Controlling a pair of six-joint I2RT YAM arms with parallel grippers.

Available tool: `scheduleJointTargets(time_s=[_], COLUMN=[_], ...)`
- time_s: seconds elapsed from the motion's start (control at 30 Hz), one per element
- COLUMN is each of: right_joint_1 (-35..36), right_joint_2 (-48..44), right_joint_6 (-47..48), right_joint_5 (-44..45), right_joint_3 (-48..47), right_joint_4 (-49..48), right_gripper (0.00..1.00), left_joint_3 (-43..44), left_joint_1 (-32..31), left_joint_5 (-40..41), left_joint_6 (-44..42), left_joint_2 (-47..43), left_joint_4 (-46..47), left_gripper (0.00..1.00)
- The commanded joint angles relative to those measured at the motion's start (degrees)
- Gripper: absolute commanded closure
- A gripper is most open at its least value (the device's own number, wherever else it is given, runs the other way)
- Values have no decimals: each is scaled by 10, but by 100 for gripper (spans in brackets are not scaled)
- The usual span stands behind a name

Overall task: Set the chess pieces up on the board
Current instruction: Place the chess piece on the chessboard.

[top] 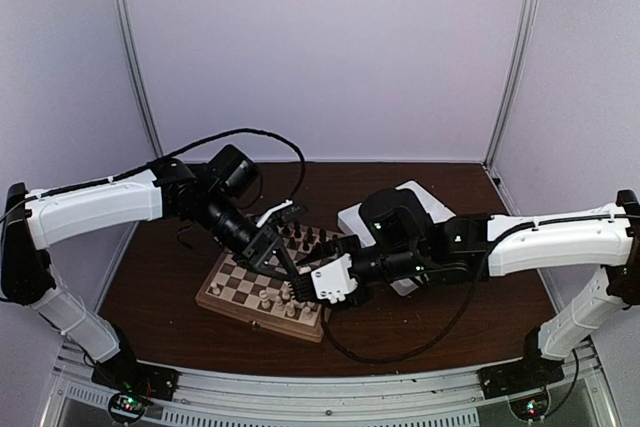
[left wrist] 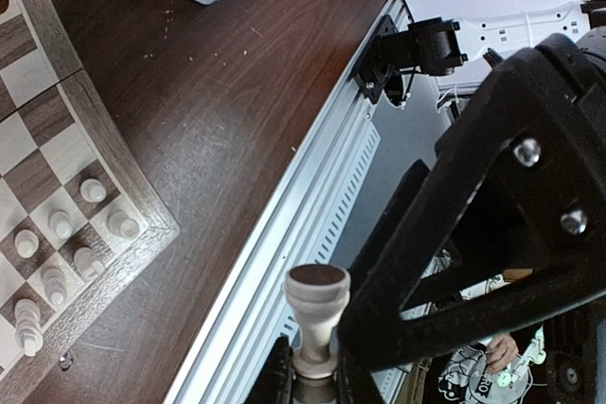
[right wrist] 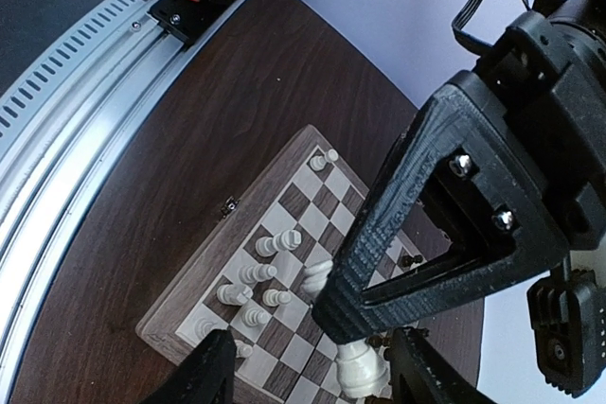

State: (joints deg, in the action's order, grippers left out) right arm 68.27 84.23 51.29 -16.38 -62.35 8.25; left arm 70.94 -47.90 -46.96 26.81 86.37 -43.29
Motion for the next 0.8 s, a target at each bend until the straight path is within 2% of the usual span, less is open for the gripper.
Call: scheduleJointTargets(time_s=[0.0, 0.2, 0.57, 0.77], right_joint_1=[12, 15, 15, 16], right_joint_2=[22, 36, 44, 47], right_joint_6=[18, 26, 26, 25], right_joint_5=[54, 83, 112, 120], right_joint_3=[-32, -38, -51, -53], right_joint_4=[19, 24, 49, 55], right_gripper=[43, 51, 74, 77], left_joint_3=[17, 16, 19, 19], left_joint_1=[-5, -6, -6, -6], left_joint_5=[-16, -19, -17, -16], left_joint_6=[2, 0, -2, -2], left_joint_2=[10, 11, 19, 19], left_joint_4=[22, 22, 23, 23], left_gripper=[100, 100, 100, 100])
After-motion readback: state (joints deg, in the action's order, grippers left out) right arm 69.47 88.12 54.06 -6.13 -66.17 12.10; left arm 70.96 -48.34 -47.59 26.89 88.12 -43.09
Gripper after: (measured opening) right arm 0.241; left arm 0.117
